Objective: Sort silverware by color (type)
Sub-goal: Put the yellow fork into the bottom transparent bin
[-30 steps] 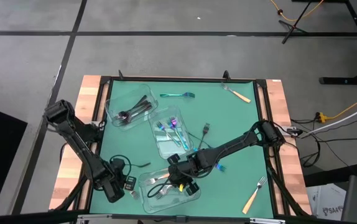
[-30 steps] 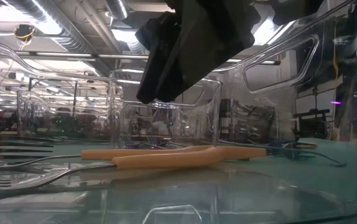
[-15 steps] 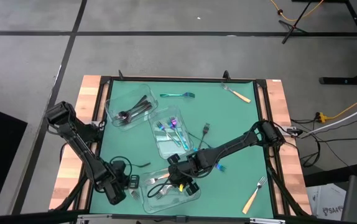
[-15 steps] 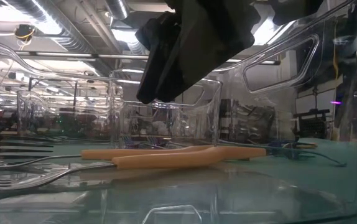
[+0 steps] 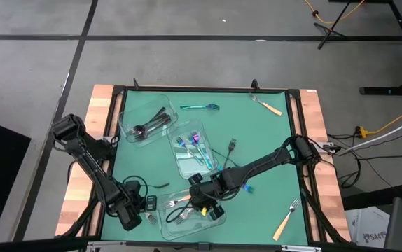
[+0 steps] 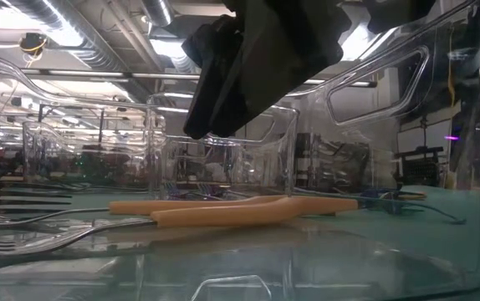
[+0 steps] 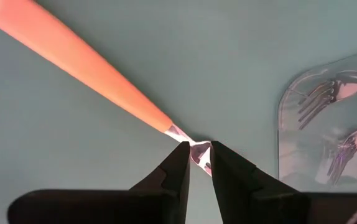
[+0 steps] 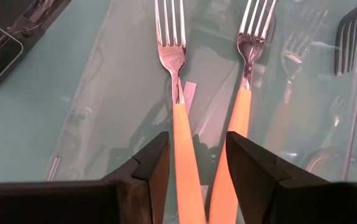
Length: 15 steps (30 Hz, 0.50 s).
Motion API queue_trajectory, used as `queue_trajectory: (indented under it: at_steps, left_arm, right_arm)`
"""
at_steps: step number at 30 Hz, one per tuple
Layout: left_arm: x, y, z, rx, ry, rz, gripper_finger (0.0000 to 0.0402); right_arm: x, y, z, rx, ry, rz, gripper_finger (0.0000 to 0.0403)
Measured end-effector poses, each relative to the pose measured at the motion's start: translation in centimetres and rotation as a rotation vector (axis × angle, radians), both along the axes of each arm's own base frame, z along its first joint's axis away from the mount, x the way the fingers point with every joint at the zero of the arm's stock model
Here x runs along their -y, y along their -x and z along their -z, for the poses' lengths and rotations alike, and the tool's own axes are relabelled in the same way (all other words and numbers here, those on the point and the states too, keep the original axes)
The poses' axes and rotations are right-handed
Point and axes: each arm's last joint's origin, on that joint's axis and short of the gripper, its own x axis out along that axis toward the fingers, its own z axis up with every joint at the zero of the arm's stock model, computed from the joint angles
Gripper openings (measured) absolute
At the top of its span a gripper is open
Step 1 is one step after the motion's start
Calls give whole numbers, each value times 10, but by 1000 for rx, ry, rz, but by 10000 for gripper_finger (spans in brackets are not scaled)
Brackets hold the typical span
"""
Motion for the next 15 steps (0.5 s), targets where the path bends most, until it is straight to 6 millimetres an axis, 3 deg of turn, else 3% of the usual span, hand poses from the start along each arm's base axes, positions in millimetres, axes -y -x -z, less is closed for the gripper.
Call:
queue_trajectory:
  at_steps: [8, 15]
  left_arm:
    - [0, 0, 0, 14, -37, 135, 57]
    - [0, 0, 0, 15, -39, 145, 57]
  right_arm:
    - [0, 0, 0, 0, 0, 0, 145]
    - [0, 0, 0, 0, 0, 0, 145]
